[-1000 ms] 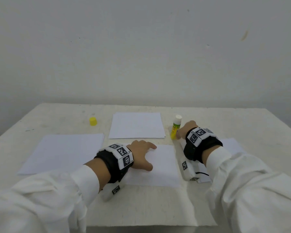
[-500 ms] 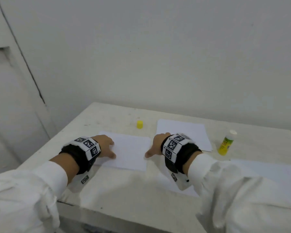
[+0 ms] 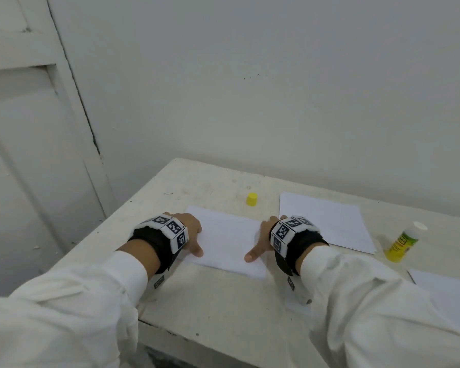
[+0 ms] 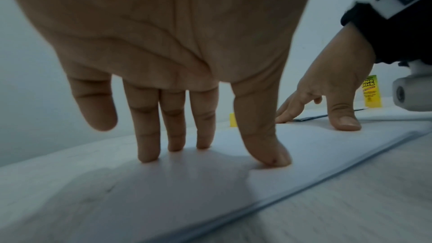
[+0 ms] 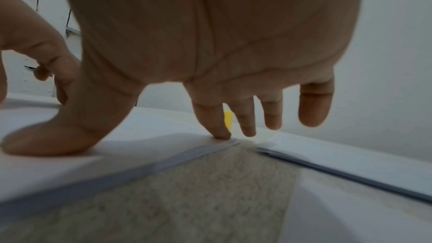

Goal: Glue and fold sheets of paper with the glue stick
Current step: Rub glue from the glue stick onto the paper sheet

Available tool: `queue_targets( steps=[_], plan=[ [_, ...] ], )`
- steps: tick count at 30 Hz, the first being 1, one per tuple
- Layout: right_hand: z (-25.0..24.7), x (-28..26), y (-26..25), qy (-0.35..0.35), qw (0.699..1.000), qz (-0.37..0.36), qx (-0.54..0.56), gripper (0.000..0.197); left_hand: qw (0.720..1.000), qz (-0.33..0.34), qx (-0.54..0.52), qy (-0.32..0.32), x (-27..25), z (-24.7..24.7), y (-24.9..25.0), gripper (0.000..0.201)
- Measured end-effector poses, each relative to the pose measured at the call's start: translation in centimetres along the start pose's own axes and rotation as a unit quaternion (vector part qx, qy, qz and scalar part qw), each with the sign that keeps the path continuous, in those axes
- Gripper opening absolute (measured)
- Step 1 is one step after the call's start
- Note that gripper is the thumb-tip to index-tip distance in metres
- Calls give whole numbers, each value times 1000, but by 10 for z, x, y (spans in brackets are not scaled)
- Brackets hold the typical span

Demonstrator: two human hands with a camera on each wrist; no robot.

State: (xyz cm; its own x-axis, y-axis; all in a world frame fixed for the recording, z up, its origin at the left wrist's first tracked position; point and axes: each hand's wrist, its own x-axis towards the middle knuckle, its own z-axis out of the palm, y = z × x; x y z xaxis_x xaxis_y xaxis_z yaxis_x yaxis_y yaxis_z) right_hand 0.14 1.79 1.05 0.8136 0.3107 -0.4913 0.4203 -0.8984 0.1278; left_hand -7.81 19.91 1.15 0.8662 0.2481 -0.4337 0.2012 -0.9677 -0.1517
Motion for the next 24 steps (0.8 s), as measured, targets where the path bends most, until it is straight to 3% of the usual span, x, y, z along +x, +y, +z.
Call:
queue_targets(
  steps=[7, 10, 12, 14, 20, 24],
  plan=[
    [-4, -6, -9, 15, 1000, -5, 15, 92, 1000, 4, -14, 5, -4, 0, 0, 72],
    [-11, -15, -9, 13, 985, -34, 168, 70, 1000, 2, -24, 7, -3, 0, 0, 74],
    [-14, -23, -7, -3, 951, -47, 305, 43, 999, -2, -41, 8, -3, 2, -2, 77],
    [-12, -30, -8, -10, 922, -35, 386, 31, 998, -7, -59, 13, -1, 6, -4, 79],
    [7, -37, -16, 24, 917, 5, 398, 40, 985, -28, -152, 74, 4, 18, -12, 89],
    [14, -52, -13, 34, 880, -18, 474, 36, 971, -76, -191, 119, 0, 20, -23, 91]
  ],
)
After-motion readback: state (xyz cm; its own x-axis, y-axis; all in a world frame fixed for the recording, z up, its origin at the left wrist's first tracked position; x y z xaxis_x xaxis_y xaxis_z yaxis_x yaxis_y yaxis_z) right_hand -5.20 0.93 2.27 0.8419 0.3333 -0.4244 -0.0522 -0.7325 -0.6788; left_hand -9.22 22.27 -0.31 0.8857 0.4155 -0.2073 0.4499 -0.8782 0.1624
